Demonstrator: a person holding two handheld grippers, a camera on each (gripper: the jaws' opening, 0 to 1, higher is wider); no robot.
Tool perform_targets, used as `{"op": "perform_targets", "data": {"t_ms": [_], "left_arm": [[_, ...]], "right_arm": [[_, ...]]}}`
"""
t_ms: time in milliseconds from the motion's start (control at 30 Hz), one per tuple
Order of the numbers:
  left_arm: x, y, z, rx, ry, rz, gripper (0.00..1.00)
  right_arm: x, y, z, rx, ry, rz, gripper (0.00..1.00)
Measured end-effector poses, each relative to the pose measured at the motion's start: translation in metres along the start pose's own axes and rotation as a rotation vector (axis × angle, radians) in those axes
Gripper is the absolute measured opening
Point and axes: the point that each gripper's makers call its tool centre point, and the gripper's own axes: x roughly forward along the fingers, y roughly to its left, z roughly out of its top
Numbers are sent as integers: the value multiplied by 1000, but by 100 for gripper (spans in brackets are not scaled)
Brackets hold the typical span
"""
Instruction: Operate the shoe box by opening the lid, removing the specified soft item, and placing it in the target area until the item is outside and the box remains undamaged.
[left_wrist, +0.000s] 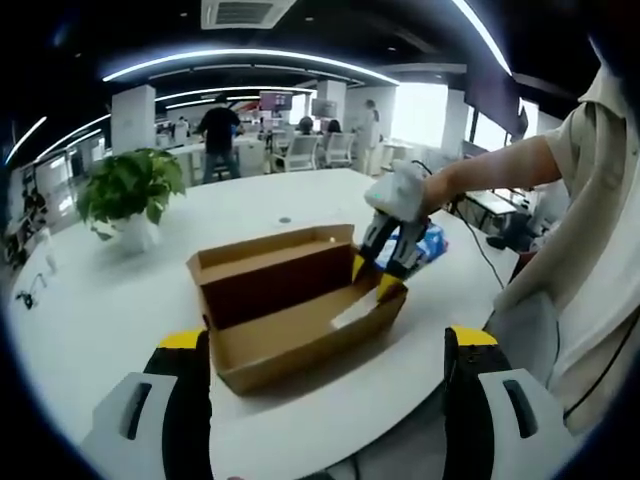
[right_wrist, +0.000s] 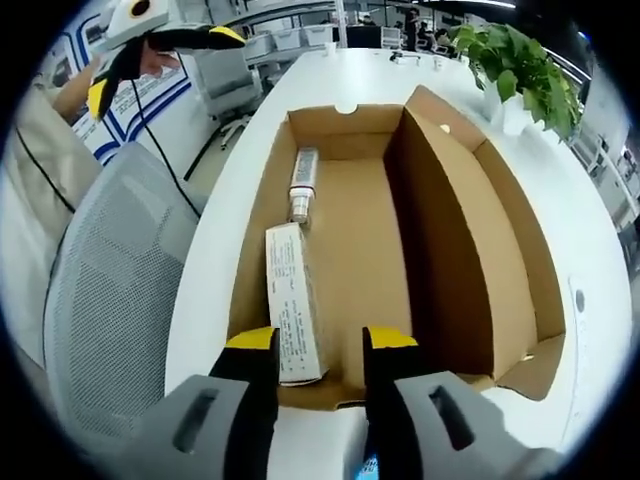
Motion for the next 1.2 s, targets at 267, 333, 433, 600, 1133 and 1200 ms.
{"op": "perform_targets", "data": {"t_ms": [267, 333, 433, 600, 1133, 1200], "left_arm": [[-1, 0, -3, -2, 6, 5, 100], [-1, 0, -4, -4, 6, 6, 100], [-2, 0, -5, -6, 6, 7, 100], [-2, 0, -7, -7, 11, 8, 100], [-5, -2, -7, -6, 3, 7, 100], [-5, -2, -7, -6, 1, 8, 100]], "right_arm": [[10, 12, -1, -26, 13, 26, 27], [11, 13, -1, -38, 16, 26, 23], [12, 14, -1, -47, 20, 26, 19], [13, 15, -1, -73, 27, 22, 16], [7, 14, 12, -41, -10, -16, 14], [5, 14, 14, -36, -15, -19, 14]]}}
